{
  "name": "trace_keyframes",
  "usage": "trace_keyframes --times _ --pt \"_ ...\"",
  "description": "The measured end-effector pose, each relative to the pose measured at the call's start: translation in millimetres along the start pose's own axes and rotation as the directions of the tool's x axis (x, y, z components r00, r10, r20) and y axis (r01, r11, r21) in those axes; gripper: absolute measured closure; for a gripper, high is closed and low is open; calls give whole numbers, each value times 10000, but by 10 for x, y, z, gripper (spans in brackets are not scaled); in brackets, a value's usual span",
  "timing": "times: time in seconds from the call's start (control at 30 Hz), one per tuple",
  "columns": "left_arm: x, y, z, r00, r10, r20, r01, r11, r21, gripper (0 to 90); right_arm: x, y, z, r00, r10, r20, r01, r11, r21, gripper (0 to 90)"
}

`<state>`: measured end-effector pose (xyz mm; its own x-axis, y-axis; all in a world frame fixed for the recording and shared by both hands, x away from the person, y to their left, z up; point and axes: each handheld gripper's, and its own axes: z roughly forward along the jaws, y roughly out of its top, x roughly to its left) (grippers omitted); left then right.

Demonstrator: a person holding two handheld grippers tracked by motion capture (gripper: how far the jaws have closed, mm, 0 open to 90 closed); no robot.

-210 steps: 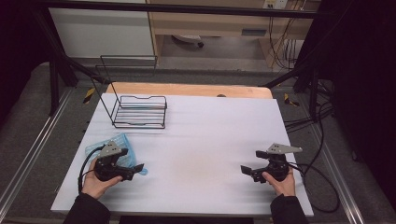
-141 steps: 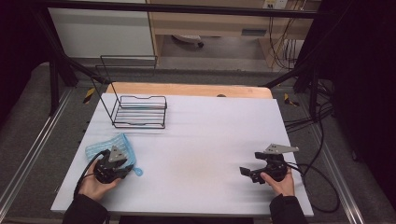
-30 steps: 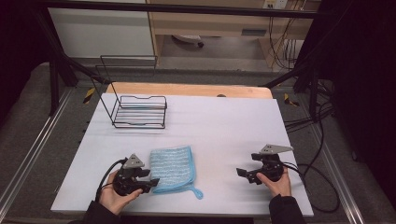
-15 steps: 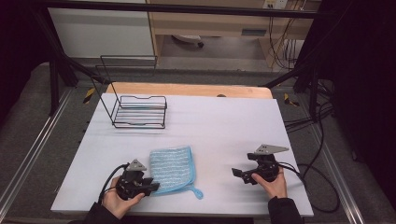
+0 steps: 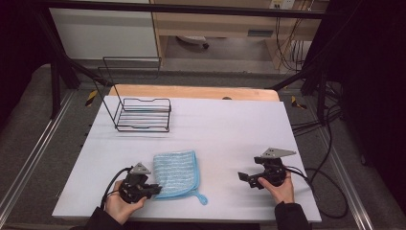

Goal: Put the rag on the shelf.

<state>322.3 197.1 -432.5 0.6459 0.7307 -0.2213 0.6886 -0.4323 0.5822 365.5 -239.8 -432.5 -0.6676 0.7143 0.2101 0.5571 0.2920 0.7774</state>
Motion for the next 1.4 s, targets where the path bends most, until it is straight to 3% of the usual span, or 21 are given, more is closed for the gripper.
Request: trace_keyframes --times 0.3,0.47,0.67,0.87,1.1,1.4 --pt "203 -25 -88 9997 94 -210 -96 9999 -82 842 -6 5 -7 10000 3 38 -3 10000 -18 17" --pt "180 -43 -82 9982 470 -375 -477 9987 -178 812 -6 5 -8 10000 28 56 -28 10000 -21 17" --pt "224 -33 -150 9977 364 -573 -400 9972 -627 625 -7 8 -17 10000 56 80 -55 9999 -102 16" --pt "317 66 -297 9944 519 -925 -655 9864 -1508 417 -14 11 -31 9999 49 127 -47 9999 -131 13" --pt "410 223 -336 9925 517 -1106 -718 9799 -1861 215 -14 15 -29 9999 101 134 -99 9998 -146 12" --pt "552 481 -296 9902 332 -1358 -616 9756 -2108 105 -19 17 -25 9998 96 147 -93 9997 -210 12"
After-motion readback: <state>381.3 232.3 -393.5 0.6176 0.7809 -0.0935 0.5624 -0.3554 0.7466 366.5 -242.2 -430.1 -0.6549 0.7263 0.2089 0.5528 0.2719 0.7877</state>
